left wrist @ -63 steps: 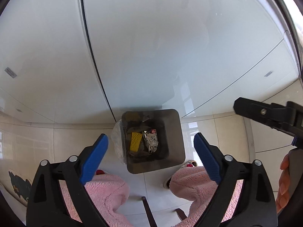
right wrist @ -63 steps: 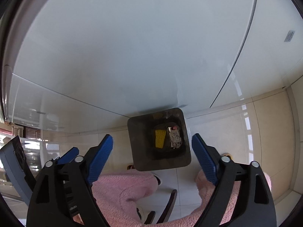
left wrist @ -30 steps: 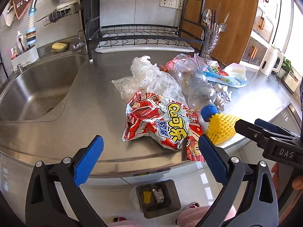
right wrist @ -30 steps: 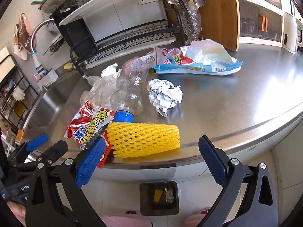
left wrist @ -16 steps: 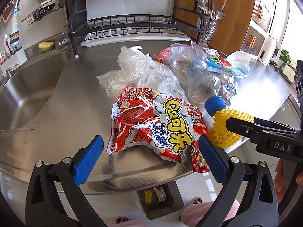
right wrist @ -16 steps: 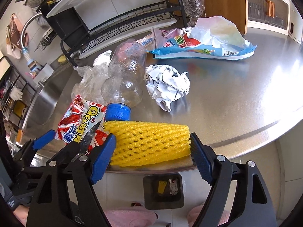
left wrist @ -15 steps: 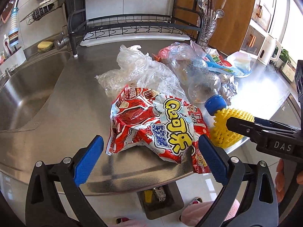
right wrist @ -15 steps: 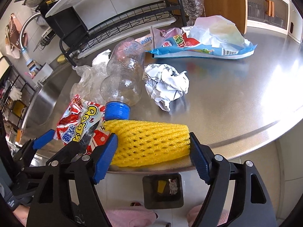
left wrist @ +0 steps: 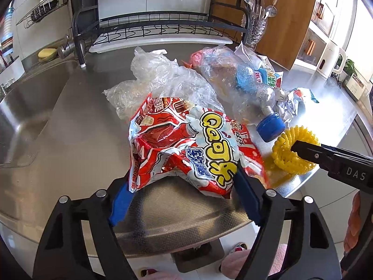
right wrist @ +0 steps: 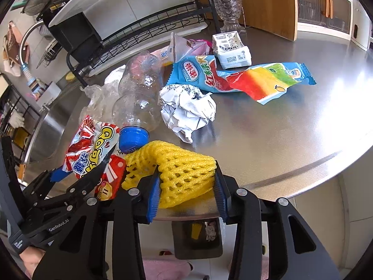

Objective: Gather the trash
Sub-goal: 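Grasp the red snack bag with the left tool while the right tool grasps a yellow foam net, then lower both held items over the bin and open both tools, then raise both tools back above the counter, then grasp the plastic wrap with the left tool while the right tool grasps the clear bottle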

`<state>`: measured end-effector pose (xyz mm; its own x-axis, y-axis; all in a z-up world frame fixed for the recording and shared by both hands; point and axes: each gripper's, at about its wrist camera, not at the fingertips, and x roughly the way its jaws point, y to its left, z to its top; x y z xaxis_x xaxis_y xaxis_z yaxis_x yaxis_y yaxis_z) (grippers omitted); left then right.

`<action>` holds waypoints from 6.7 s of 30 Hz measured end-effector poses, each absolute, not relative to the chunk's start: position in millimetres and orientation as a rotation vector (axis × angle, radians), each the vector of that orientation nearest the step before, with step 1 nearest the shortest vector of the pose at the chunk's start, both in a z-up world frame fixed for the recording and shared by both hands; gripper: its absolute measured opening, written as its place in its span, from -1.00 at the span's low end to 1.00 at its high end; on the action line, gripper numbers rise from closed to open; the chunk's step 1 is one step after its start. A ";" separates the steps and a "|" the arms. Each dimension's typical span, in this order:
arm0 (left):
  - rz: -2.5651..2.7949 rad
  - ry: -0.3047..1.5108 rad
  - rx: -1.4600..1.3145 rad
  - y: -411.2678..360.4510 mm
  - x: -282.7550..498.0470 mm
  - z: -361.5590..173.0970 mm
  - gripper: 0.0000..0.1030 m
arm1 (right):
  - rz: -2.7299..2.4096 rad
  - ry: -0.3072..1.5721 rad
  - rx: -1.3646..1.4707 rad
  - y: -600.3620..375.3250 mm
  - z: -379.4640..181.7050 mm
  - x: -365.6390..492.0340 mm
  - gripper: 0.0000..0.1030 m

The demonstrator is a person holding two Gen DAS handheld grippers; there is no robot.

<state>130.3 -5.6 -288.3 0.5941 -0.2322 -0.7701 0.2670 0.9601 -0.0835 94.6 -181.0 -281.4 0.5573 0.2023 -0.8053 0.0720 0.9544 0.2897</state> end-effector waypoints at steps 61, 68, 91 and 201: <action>-0.210 1.031 0.025 35.1 -50.3 -392.0 -0.92 | 0.118 1.119 0.269 -143.2 -368.9 -49.5 -0.54; -0.195 1.127 -0.005 33.4 -45.4 -453.7 -0.92 | 0.094 1.197 0.278 -138.8 -434.4 -51.5 -0.54; -0.157 1.383 -0.050 21.1 3.4 -606.3 -0.86 | -0.018 1.422 0.283 -112.7 -600.0 1.1 -0.54; -0.220 0.895 0.060 7.5 223.4 -279.3 -0.86 | 0.218 1.080 0.212 -129.9 -267.6 220.3 0.21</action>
